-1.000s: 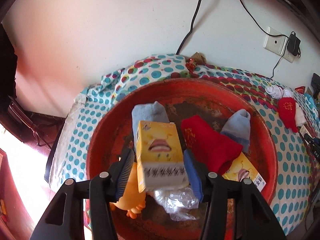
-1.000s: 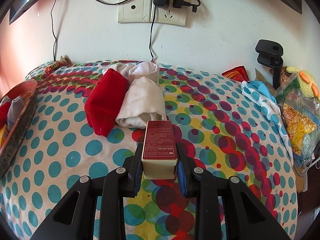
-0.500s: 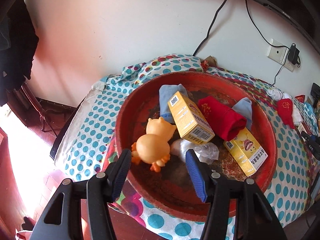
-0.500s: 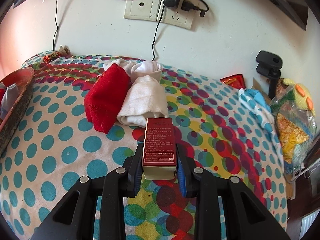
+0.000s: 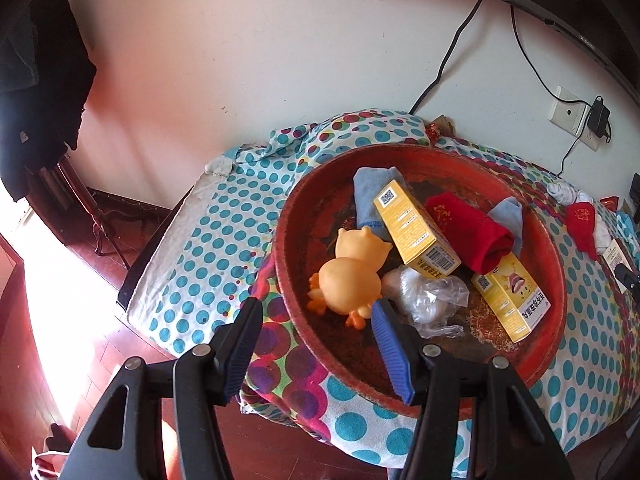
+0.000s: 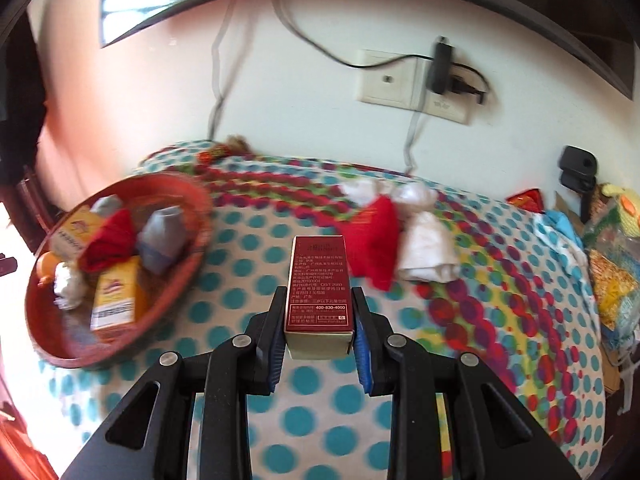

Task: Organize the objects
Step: 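Carry the small beige box into the red tray and open the right tool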

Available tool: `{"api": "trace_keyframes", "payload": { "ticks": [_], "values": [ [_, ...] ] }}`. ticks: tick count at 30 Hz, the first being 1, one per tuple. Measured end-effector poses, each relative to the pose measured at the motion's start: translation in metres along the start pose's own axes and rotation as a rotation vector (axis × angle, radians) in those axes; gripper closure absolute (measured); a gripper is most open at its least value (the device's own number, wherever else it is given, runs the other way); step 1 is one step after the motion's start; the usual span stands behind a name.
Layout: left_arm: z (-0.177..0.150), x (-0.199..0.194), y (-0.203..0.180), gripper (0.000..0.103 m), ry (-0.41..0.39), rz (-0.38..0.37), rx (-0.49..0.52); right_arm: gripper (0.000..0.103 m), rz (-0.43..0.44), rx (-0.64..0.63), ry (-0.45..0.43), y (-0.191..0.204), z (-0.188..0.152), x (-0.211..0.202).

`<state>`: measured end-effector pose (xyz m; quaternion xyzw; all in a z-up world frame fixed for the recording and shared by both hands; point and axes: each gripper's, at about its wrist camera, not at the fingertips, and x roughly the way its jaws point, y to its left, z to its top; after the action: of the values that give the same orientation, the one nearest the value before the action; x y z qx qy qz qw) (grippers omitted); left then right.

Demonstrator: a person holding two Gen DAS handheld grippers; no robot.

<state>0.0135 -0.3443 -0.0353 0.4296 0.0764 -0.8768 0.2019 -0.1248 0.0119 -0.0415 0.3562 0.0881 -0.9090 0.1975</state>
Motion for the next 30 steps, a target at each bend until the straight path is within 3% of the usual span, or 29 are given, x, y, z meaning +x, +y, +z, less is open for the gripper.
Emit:
{"api": "trace_keyframes", "payload": {
  "ticks": [7,13,22,30],
  "values": [
    [0.000,-0.002,0.014,0.045,0.006,0.014,-0.017,0.076,0.153,-0.081,0.038,0.077,-0.002,0.000],
    [-0.001,-0.001,0.017,0.045,0.020,0.012,-0.025,0.076,0.230,-0.163,0.049,0.136,-0.002,0.005],
    [0.000,-0.003,0.018,0.045,0.019,0.012,-0.030,0.076,0.270,-0.237,0.084,0.189,-0.004,0.018],
    [0.000,-0.003,0.021,0.045,0.022,0.015,-0.034,0.076,0.255,-0.272,0.114,0.212,-0.006,0.034]
  ]
}}
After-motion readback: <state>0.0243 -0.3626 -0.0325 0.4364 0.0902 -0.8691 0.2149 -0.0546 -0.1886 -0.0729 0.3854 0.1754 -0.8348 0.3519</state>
